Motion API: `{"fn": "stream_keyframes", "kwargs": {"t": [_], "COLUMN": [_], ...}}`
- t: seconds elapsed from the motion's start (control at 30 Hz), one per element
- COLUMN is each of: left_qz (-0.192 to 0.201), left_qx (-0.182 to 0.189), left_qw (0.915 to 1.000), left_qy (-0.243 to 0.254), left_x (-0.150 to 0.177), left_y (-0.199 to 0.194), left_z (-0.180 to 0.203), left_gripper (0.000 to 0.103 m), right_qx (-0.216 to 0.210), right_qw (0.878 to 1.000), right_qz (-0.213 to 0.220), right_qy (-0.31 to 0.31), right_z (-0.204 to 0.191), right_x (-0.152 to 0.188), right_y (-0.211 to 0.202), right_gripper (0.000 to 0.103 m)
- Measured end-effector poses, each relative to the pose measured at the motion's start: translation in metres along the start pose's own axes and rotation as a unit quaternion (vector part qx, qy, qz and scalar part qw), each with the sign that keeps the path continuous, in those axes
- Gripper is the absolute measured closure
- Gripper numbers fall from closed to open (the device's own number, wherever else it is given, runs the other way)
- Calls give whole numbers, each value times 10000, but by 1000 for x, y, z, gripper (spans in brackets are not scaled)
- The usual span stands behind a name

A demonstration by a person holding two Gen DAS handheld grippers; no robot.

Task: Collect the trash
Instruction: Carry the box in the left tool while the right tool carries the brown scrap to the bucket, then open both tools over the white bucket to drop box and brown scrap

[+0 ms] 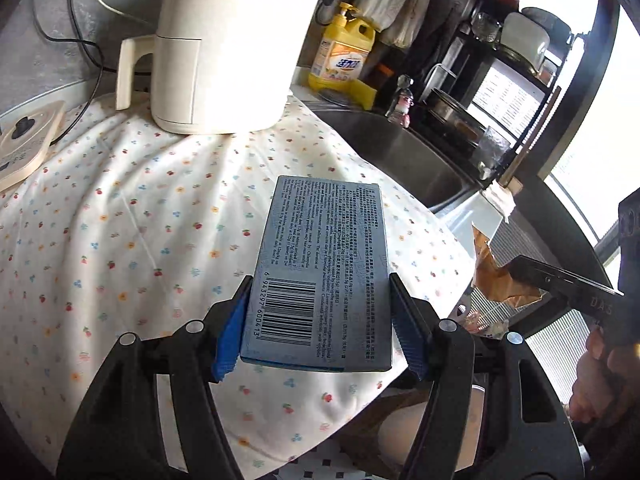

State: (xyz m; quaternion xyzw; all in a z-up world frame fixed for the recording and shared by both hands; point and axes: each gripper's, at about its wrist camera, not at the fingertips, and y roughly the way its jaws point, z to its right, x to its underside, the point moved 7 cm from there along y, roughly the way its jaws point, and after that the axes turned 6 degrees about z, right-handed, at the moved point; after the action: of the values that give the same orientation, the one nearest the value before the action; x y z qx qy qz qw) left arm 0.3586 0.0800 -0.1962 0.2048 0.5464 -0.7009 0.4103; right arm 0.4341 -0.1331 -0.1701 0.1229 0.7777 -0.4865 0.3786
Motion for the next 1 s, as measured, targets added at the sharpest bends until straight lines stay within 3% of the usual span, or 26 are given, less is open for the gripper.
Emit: {"fn": "stream_keyframes", "kwargs": {"t": [0.27,0.53,0.77,1.0], "left_qz": [-391,-766,-1182,-1636], "left_qx": [864,1531,1858,1921], "left_qw": [9927,9754,9608,9498], "left_qy": [743,1386,1682,1848], "left_x": [20,57,103,154], "left_y": [34,49,56,64], "left_z": [113,203,252,278], "left_gripper": [38,38,38,38], "right_qx": [842,1442,1675,1706], "right_qw": [9930,9762,9573,9461], "right_qz": [182,63,-419,-916], "right_qy": [804,1619,2320,2597], "right_z": [102,178,219,241], "right_x": [40,107,181,240], "right_y": [-69,-122,-133,-137], "right_gripper": [87,86,85,70]}}
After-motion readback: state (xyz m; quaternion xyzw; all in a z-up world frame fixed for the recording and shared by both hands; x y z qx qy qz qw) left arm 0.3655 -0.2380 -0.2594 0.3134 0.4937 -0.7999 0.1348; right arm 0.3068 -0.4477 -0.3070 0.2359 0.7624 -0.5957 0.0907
